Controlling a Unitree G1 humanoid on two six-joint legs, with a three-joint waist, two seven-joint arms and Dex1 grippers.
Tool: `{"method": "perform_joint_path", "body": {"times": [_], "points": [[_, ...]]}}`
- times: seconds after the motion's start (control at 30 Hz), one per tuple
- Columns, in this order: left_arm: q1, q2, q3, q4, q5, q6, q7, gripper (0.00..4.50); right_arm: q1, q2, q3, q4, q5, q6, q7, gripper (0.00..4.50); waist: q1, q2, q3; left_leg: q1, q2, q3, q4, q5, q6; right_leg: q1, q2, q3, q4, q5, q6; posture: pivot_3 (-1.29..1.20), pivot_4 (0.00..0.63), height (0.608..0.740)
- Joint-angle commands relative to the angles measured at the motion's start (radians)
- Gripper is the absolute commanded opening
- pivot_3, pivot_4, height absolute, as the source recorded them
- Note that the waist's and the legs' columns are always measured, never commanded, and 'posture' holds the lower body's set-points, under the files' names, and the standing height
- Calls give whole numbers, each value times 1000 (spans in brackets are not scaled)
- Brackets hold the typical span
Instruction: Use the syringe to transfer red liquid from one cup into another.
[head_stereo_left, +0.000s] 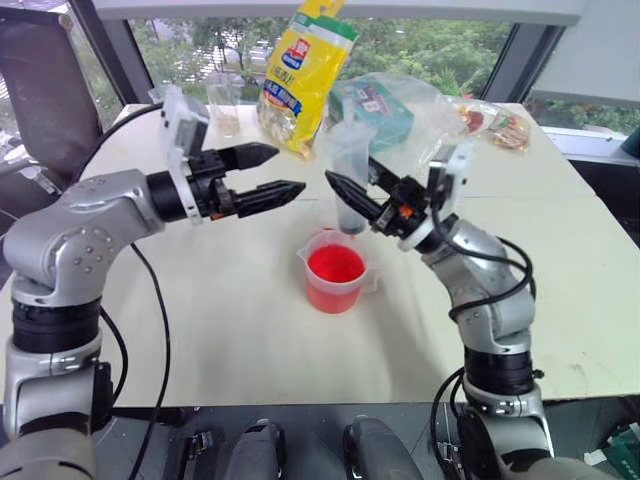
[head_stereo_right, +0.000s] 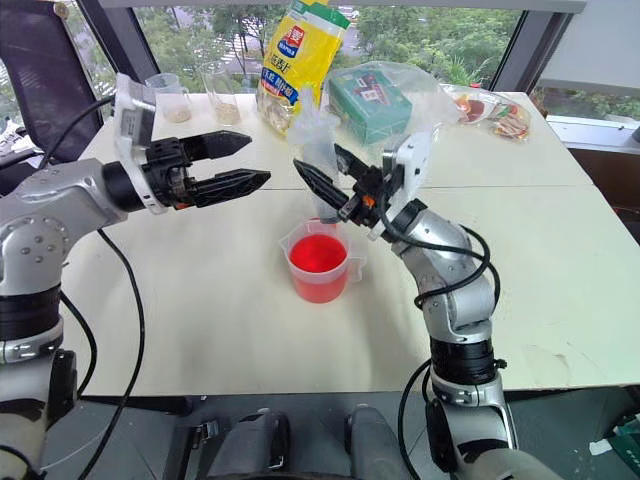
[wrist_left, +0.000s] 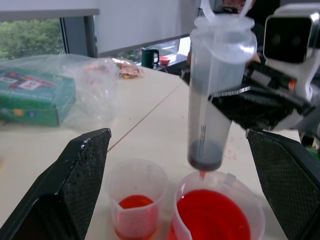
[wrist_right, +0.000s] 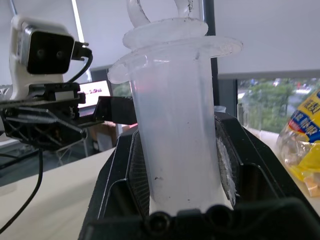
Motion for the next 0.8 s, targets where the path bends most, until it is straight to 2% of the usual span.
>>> {"method": "perform_joint_path", "body": {"times": [0.03, 0.27, 0.57, 0.8], "points": [[-45, -3, 1, -13, -11, 10, -15, 4500, 42, 18, 44, 13, -25, -95, -6, 1437, 0, 0, 0, 0, 0, 0, 0, 0, 0, 0, 0, 0, 0, 0, 0, 0, 150, 740], [-65, -23, -2, -37, -55, 72, -38, 4500, 112, 11, 99, 66, -55, -179, -4, 1437, 1, 0, 0, 0, 0, 0, 0, 0, 0, 0, 0, 0, 0, 0, 0, 0, 150, 740], [-47, 0, 0, -61, -91, 123, -91, 4500, 126, 0, 112, 106, -55, -205, -7, 1437, 1, 0, 0, 0, 0, 0, 0, 0, -1, 0, 0, 0, 1, 0, 0, 0, 150, 740], [-67, -34, -20, -31, -81, 115, -89, 4500, 123, 0, 122, 111, -55, -206, -7, 1437, 1, 0, 0, 0, 0, 0, 0, 0, -1, 0, 0, 0, 1, 0, 0, 0, 150, 740]]}}
